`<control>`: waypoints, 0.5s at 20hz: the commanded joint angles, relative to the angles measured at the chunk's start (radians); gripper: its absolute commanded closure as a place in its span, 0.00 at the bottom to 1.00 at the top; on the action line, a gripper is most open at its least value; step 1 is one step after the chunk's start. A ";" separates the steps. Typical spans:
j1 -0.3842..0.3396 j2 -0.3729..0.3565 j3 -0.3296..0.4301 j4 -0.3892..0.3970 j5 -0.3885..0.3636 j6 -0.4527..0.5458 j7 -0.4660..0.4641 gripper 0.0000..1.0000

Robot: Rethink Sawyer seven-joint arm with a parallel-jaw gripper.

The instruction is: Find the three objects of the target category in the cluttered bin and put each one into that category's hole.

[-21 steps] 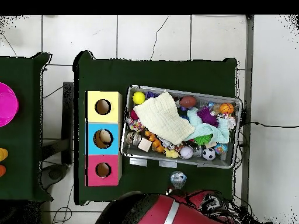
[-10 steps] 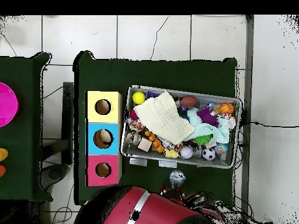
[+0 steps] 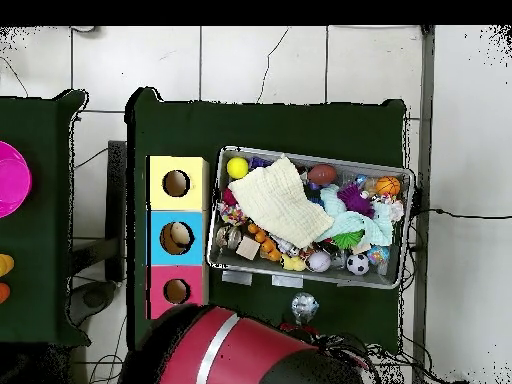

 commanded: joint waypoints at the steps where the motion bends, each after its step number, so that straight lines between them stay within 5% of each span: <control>1: 0.016 0.095 0.034 -0.136 0.099 -0.061 -0.079 0.00; 10: 0.031 0.135 0.007 -0.151 0.137 -0.081 -0.076 0.00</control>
